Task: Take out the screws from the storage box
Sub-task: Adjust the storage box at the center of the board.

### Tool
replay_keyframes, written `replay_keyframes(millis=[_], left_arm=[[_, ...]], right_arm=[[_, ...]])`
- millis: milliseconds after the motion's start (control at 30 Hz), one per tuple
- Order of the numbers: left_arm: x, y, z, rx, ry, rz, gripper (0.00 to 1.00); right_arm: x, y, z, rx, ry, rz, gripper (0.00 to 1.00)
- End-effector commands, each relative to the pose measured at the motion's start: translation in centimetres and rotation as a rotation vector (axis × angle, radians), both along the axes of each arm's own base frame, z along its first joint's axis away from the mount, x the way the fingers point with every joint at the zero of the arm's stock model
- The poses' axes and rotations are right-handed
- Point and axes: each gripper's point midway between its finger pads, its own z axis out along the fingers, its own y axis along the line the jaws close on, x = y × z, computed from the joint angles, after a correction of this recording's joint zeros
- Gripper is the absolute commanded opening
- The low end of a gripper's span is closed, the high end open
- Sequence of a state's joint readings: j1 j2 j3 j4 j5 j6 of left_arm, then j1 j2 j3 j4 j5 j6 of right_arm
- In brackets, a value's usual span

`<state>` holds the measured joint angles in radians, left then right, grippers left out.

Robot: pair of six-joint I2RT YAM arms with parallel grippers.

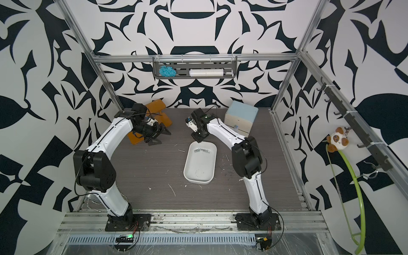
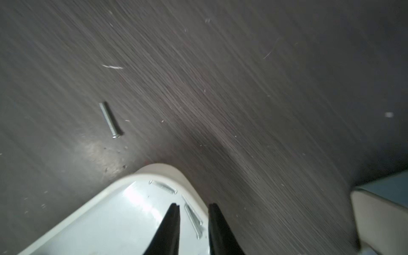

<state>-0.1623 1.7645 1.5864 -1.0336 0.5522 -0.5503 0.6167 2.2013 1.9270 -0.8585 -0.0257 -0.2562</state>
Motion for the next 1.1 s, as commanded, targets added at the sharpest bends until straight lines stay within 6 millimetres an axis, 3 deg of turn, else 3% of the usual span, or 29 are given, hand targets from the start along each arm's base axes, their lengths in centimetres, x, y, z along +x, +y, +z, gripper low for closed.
replay_keyframes(millis=[0, 100, 267, 400, 567, 700, 767, 867, 967, 1067], left_arm=[[-0.7, 0.2, 0.9, -0.019, -0.015, -0.008, 0.8], [-0.8, 0.3, 1.0, -0.011, -0.019, -0.007, 0.8], [-0.8, 0.4, 0.7, -0.014, -0.009, -0.002, 0.8], [-0.6, 0.3, 0.8, -0.02, -0.014, -0.001, 0.8], [-0.6, 0.2, 0.8, -0.022, -0.029, -0.01, 0.8], [-1.3, 0.4, -0.1, -0.014, -0.026, -0.026, 0.78], [-2.2, 0.9, -1.3, 0.011, -0.017, -0.033, 0.78], [-3.1, 1.6, -2.8, 0.021, -0.05, -0.022, 0.78], [-3.1, 1.7, -3.2, 0.019, -0.082, -0.022, 0.78], [-2.6, 1.4, -2.8, -0.001, -0.104, -0.029, 0.77]], right_arm=[[-2.9, -1.7, -0.3, -0.08, 0.123, 0.019, 0.29], [-2.3, -1.9, 0.5, -0.082, 0.075, 0.009, 0.3], [-1.0, -1.9, 4.3, -0.04, -0.105, -0.028, 0.38], [-0.2, -2.0, 6.9, -0.047, -0.191, -0.061, 0.38], [-1.5, -0.6, 9.8, 0.02, -0.206, -0.114, 0.39], [-5.1, 1.1, 8.2, 0.02, -0.078, -0.235, 0.39], [-8.3, 3.3, 7.0, 0.046, 0.015, -0.28, 0.39], [-11.3, 5.5, 6.2, 0.075, 0.055, -0.358, 0.41], [-12.2, 6.4, 5.0, 0.135, 0.125, -0.467, 0.42], [-11.9, 7.1, 4.1, 0.161, 0.146, -0.515, 0.45]])
